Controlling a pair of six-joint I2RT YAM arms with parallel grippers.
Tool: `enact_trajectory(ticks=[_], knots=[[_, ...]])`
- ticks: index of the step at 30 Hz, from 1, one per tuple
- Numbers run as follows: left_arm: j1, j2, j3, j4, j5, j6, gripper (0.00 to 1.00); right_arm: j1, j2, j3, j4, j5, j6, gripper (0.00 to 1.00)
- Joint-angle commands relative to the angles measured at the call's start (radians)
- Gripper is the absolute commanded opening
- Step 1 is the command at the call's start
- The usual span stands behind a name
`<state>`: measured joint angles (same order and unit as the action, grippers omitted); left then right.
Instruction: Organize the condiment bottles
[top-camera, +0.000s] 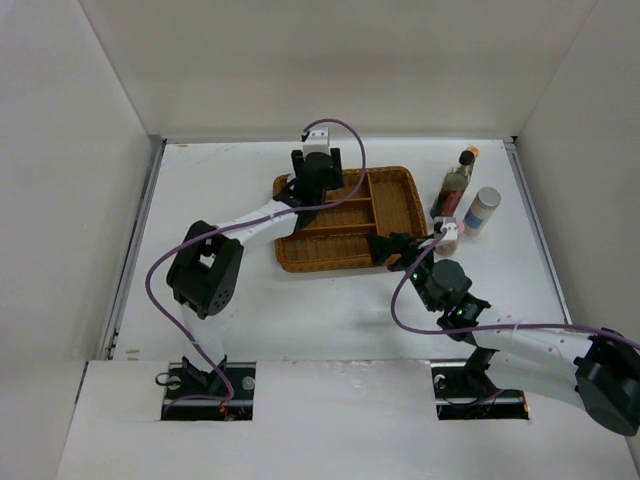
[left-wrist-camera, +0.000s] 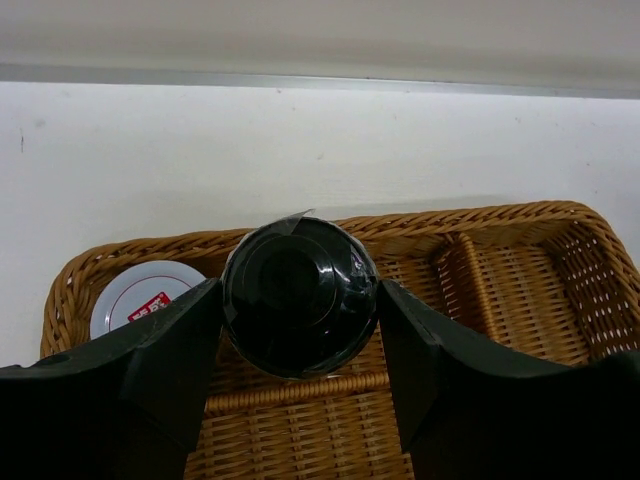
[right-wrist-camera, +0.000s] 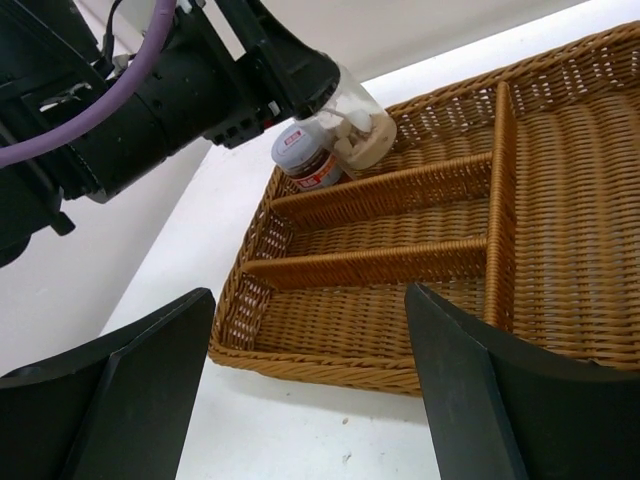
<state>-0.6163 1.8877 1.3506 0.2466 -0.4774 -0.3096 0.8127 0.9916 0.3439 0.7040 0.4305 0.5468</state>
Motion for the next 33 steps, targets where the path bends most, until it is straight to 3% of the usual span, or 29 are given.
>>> enact_trajectory(ticks=[1, 14, 18, 22, 23, 28, 33], knots=[[-0.007, -0.023, 0.044, 0.105, -0.004, 0.004, 0.38, -0.005, -0.004, 0.001, 0.014, 0.016, 0.007, 0.84], [0.011, 0.086, -0.011, 0.135, 0.003, 0.007, 0.47, -0.013, 0.002, 0.001, 0.017, 0.024, -0.001, 0.88], [0.011, 0.070, -0.034, 0.143, 0.003, 0.010, 0.65, -0.013, 0.005, 0.003, 0.009, 0.017, 0.001, 0.90], [-0.001, 0.024, -0.045, 0.146, 0.003, 0.012, 0.90, -0.013, -0.010, 0.003, 0.009, 0.027, -0.010, 0.92], [-0.006, 0.002, -0.050, 0.154, 0.003, 0.015, 1.00, -0.013, -0.013, 0.004, 0.008, 0.027, -0.010, 0.92], [-0.021, -0.113, -0.051, 0.183, 0.065, 0.018, 1.00, -0.001, -0.034, 0.012, -0.006, 0.057, -0.027, 0.91], [-0.052, -0.231, -0.099, 0.230, 0.088, 0.018, 1.00, -0.001, -0.077, 0.026, -0.072, 0.077, -0.019, 0.80]])
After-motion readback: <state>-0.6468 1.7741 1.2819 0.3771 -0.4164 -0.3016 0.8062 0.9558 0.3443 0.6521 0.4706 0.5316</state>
